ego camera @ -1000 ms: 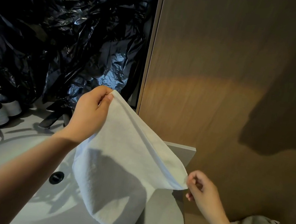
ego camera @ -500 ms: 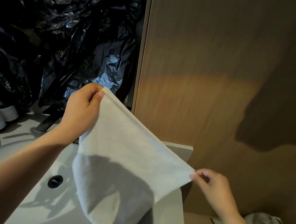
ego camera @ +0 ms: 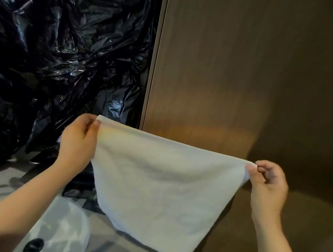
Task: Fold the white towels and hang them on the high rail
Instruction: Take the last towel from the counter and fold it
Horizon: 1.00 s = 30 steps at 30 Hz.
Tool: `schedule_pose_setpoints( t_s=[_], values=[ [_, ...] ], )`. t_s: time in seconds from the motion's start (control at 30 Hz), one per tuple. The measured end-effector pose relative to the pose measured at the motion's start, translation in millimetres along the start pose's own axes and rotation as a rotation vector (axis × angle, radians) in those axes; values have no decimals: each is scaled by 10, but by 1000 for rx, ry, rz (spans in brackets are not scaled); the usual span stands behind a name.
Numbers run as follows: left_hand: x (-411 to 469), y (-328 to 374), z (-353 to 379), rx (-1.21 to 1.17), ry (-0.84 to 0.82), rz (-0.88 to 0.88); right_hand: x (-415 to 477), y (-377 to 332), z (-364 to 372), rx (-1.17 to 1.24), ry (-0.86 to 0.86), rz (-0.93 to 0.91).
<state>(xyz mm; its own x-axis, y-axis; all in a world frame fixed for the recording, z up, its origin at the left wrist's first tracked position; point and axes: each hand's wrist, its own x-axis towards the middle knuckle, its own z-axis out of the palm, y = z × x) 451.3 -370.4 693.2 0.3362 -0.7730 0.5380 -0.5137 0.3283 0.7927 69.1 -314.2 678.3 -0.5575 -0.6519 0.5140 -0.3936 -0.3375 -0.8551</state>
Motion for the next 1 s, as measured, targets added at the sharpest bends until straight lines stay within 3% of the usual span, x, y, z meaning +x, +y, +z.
schedule_pose_setpoints(
  t_s=[0.17,0.4,0.6,0.77,1.0],
  values=[
    [-43,-13,-20,-30,29,-16,-28,8,10,36,51,-23],
    [-102,-40,-41,-29,37,-53,-115,112,48,-69,-30,-80],
    [-376,88,-10,-64,-64,-6,-320,527,87,-345,-250,160],
    [-769,249,121,-118,-272,66,-738,404,218,-218,-408,194],
    [-1195,298,298,-246,-408,-88,-1133,-154,528,79,-659,154]
  ],
)
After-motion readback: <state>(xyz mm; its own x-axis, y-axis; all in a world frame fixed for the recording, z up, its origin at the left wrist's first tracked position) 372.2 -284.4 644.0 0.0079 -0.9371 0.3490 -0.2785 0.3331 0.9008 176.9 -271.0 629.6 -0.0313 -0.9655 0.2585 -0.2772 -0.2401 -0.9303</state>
